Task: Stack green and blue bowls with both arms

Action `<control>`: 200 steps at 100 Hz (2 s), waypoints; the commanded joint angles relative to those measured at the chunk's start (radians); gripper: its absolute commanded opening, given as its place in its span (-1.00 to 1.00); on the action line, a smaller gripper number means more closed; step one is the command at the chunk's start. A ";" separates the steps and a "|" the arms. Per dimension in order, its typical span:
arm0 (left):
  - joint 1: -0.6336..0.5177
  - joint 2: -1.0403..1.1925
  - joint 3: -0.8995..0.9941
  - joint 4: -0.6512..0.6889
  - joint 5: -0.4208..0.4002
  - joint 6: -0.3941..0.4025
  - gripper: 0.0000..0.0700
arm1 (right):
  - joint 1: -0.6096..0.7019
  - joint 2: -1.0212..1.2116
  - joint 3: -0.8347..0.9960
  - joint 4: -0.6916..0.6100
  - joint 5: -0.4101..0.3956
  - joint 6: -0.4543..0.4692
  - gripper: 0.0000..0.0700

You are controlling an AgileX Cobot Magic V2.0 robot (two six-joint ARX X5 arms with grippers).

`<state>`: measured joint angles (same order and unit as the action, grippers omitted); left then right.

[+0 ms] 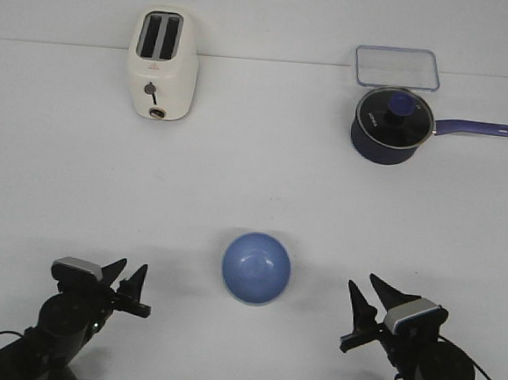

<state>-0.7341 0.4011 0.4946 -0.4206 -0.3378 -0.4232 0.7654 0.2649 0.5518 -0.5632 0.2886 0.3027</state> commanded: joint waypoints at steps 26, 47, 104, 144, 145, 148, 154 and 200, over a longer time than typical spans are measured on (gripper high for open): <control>-0.006 -0.070 0.015 0.019 -0.003 -0.008 -0.96 | 0.008 0.004 0.003 0.003 0.000 0.036 -0.97; -0.006 -0.100 0.015 0.027 -0.002 -0.008 -0.96 | 0.008 0.004 0.003 0.003 0.000 0.036 -0.97; 0.307 -0.196 -0.117 0.200 0.030 0.387 -0.96 | 0.008 0.004 0.003 0.003 0.000 0.036 -0.97; 0.746 -0.398 -0.463 0.425 0.349 0.438 -0.96 | 0.008 0.004 0.003 0.003 0.000 0.036 -0.97; 0.747 -0.398 -0.466 0.425 0.349 0.438 -0.96 | 0.008 0.004 0.003 0.003 0.000 0.036 -0.97; 0.747 -0.398 -0.474 0.424 0.349 0.438 -0.96 | 0.008 0.004 0.003 0.002 0.000 0.036 -0.97; 0.747 -0.398 -0.481 0.420 0.349 0.438 -0.96 | 0.008 0.004 0.003 0.003 0.000 0.036 -0.97; 0.747 -0.398 -0.481 0.429 0.349 0.438 -0.96 | 0.008 0.004 0.003 0.003 0.000 0.036 -0.97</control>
<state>0.0120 0.0051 0.0341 -0.0040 0.0067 0.0067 0.7654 0.2649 0.5518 -0.5716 0.2890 0.3229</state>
